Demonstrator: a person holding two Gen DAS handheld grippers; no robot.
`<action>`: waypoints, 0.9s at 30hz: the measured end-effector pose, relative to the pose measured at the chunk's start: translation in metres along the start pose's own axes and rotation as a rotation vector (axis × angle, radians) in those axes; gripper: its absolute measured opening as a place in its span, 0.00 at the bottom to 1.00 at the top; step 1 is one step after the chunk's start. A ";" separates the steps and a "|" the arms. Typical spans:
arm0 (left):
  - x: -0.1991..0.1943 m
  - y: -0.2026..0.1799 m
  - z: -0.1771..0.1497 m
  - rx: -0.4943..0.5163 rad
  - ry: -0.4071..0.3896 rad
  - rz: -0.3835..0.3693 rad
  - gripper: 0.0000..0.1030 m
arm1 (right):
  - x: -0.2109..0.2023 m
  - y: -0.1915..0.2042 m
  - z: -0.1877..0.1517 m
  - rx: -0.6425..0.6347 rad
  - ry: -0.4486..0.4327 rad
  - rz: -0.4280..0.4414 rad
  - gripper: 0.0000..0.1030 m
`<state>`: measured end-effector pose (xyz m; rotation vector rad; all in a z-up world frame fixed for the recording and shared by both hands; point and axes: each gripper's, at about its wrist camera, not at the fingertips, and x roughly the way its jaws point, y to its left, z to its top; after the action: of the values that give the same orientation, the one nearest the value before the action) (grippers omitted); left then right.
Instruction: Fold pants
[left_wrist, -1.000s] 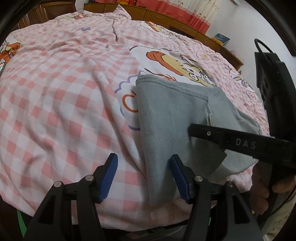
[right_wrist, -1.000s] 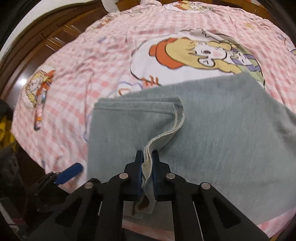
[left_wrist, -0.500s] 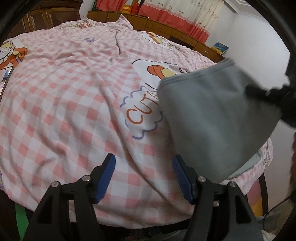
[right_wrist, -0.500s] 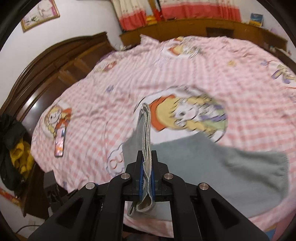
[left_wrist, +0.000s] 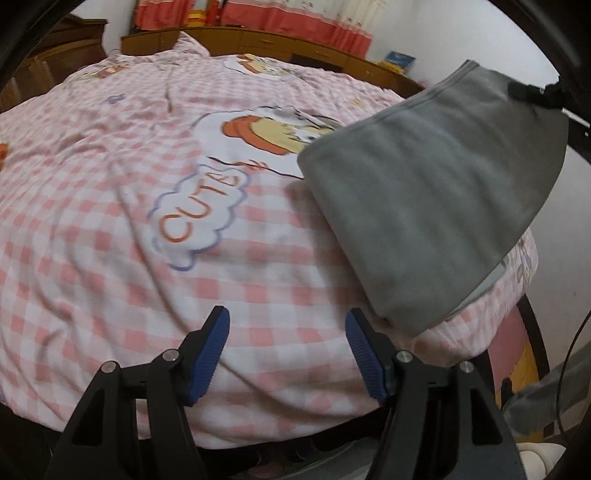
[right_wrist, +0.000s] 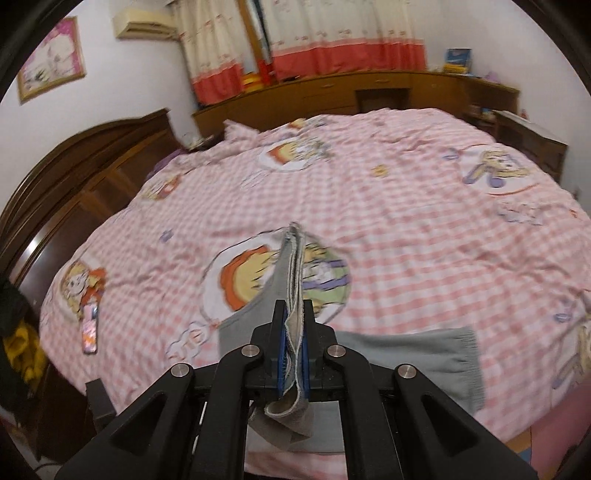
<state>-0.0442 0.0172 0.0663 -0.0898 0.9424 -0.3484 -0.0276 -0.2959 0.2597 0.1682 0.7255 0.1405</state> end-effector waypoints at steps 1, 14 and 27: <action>0.002 -0.003 0.001 0.006 0.002 -0.003 0.67 | -0.003 -0.009 0.001 0.010 -0.006 -0.012 0.06; 0.024 -0.070 0.015 0.158 0.056 -0.112 0.67 | -0.008 -0.091 0.007 0.141 0.000 -0.119 0.07; 0.085 -0.148 -0.001 0.371 0.162 -0.037 0.76 | 0.005 -0.138 -0.008 0.215 0.037 -0.157 0.07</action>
<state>-0.0368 -0.1505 0.0328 0.2640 1.0223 -0.5661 -0.0197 -0.4293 0.2228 0.3138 0.7872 -0.0848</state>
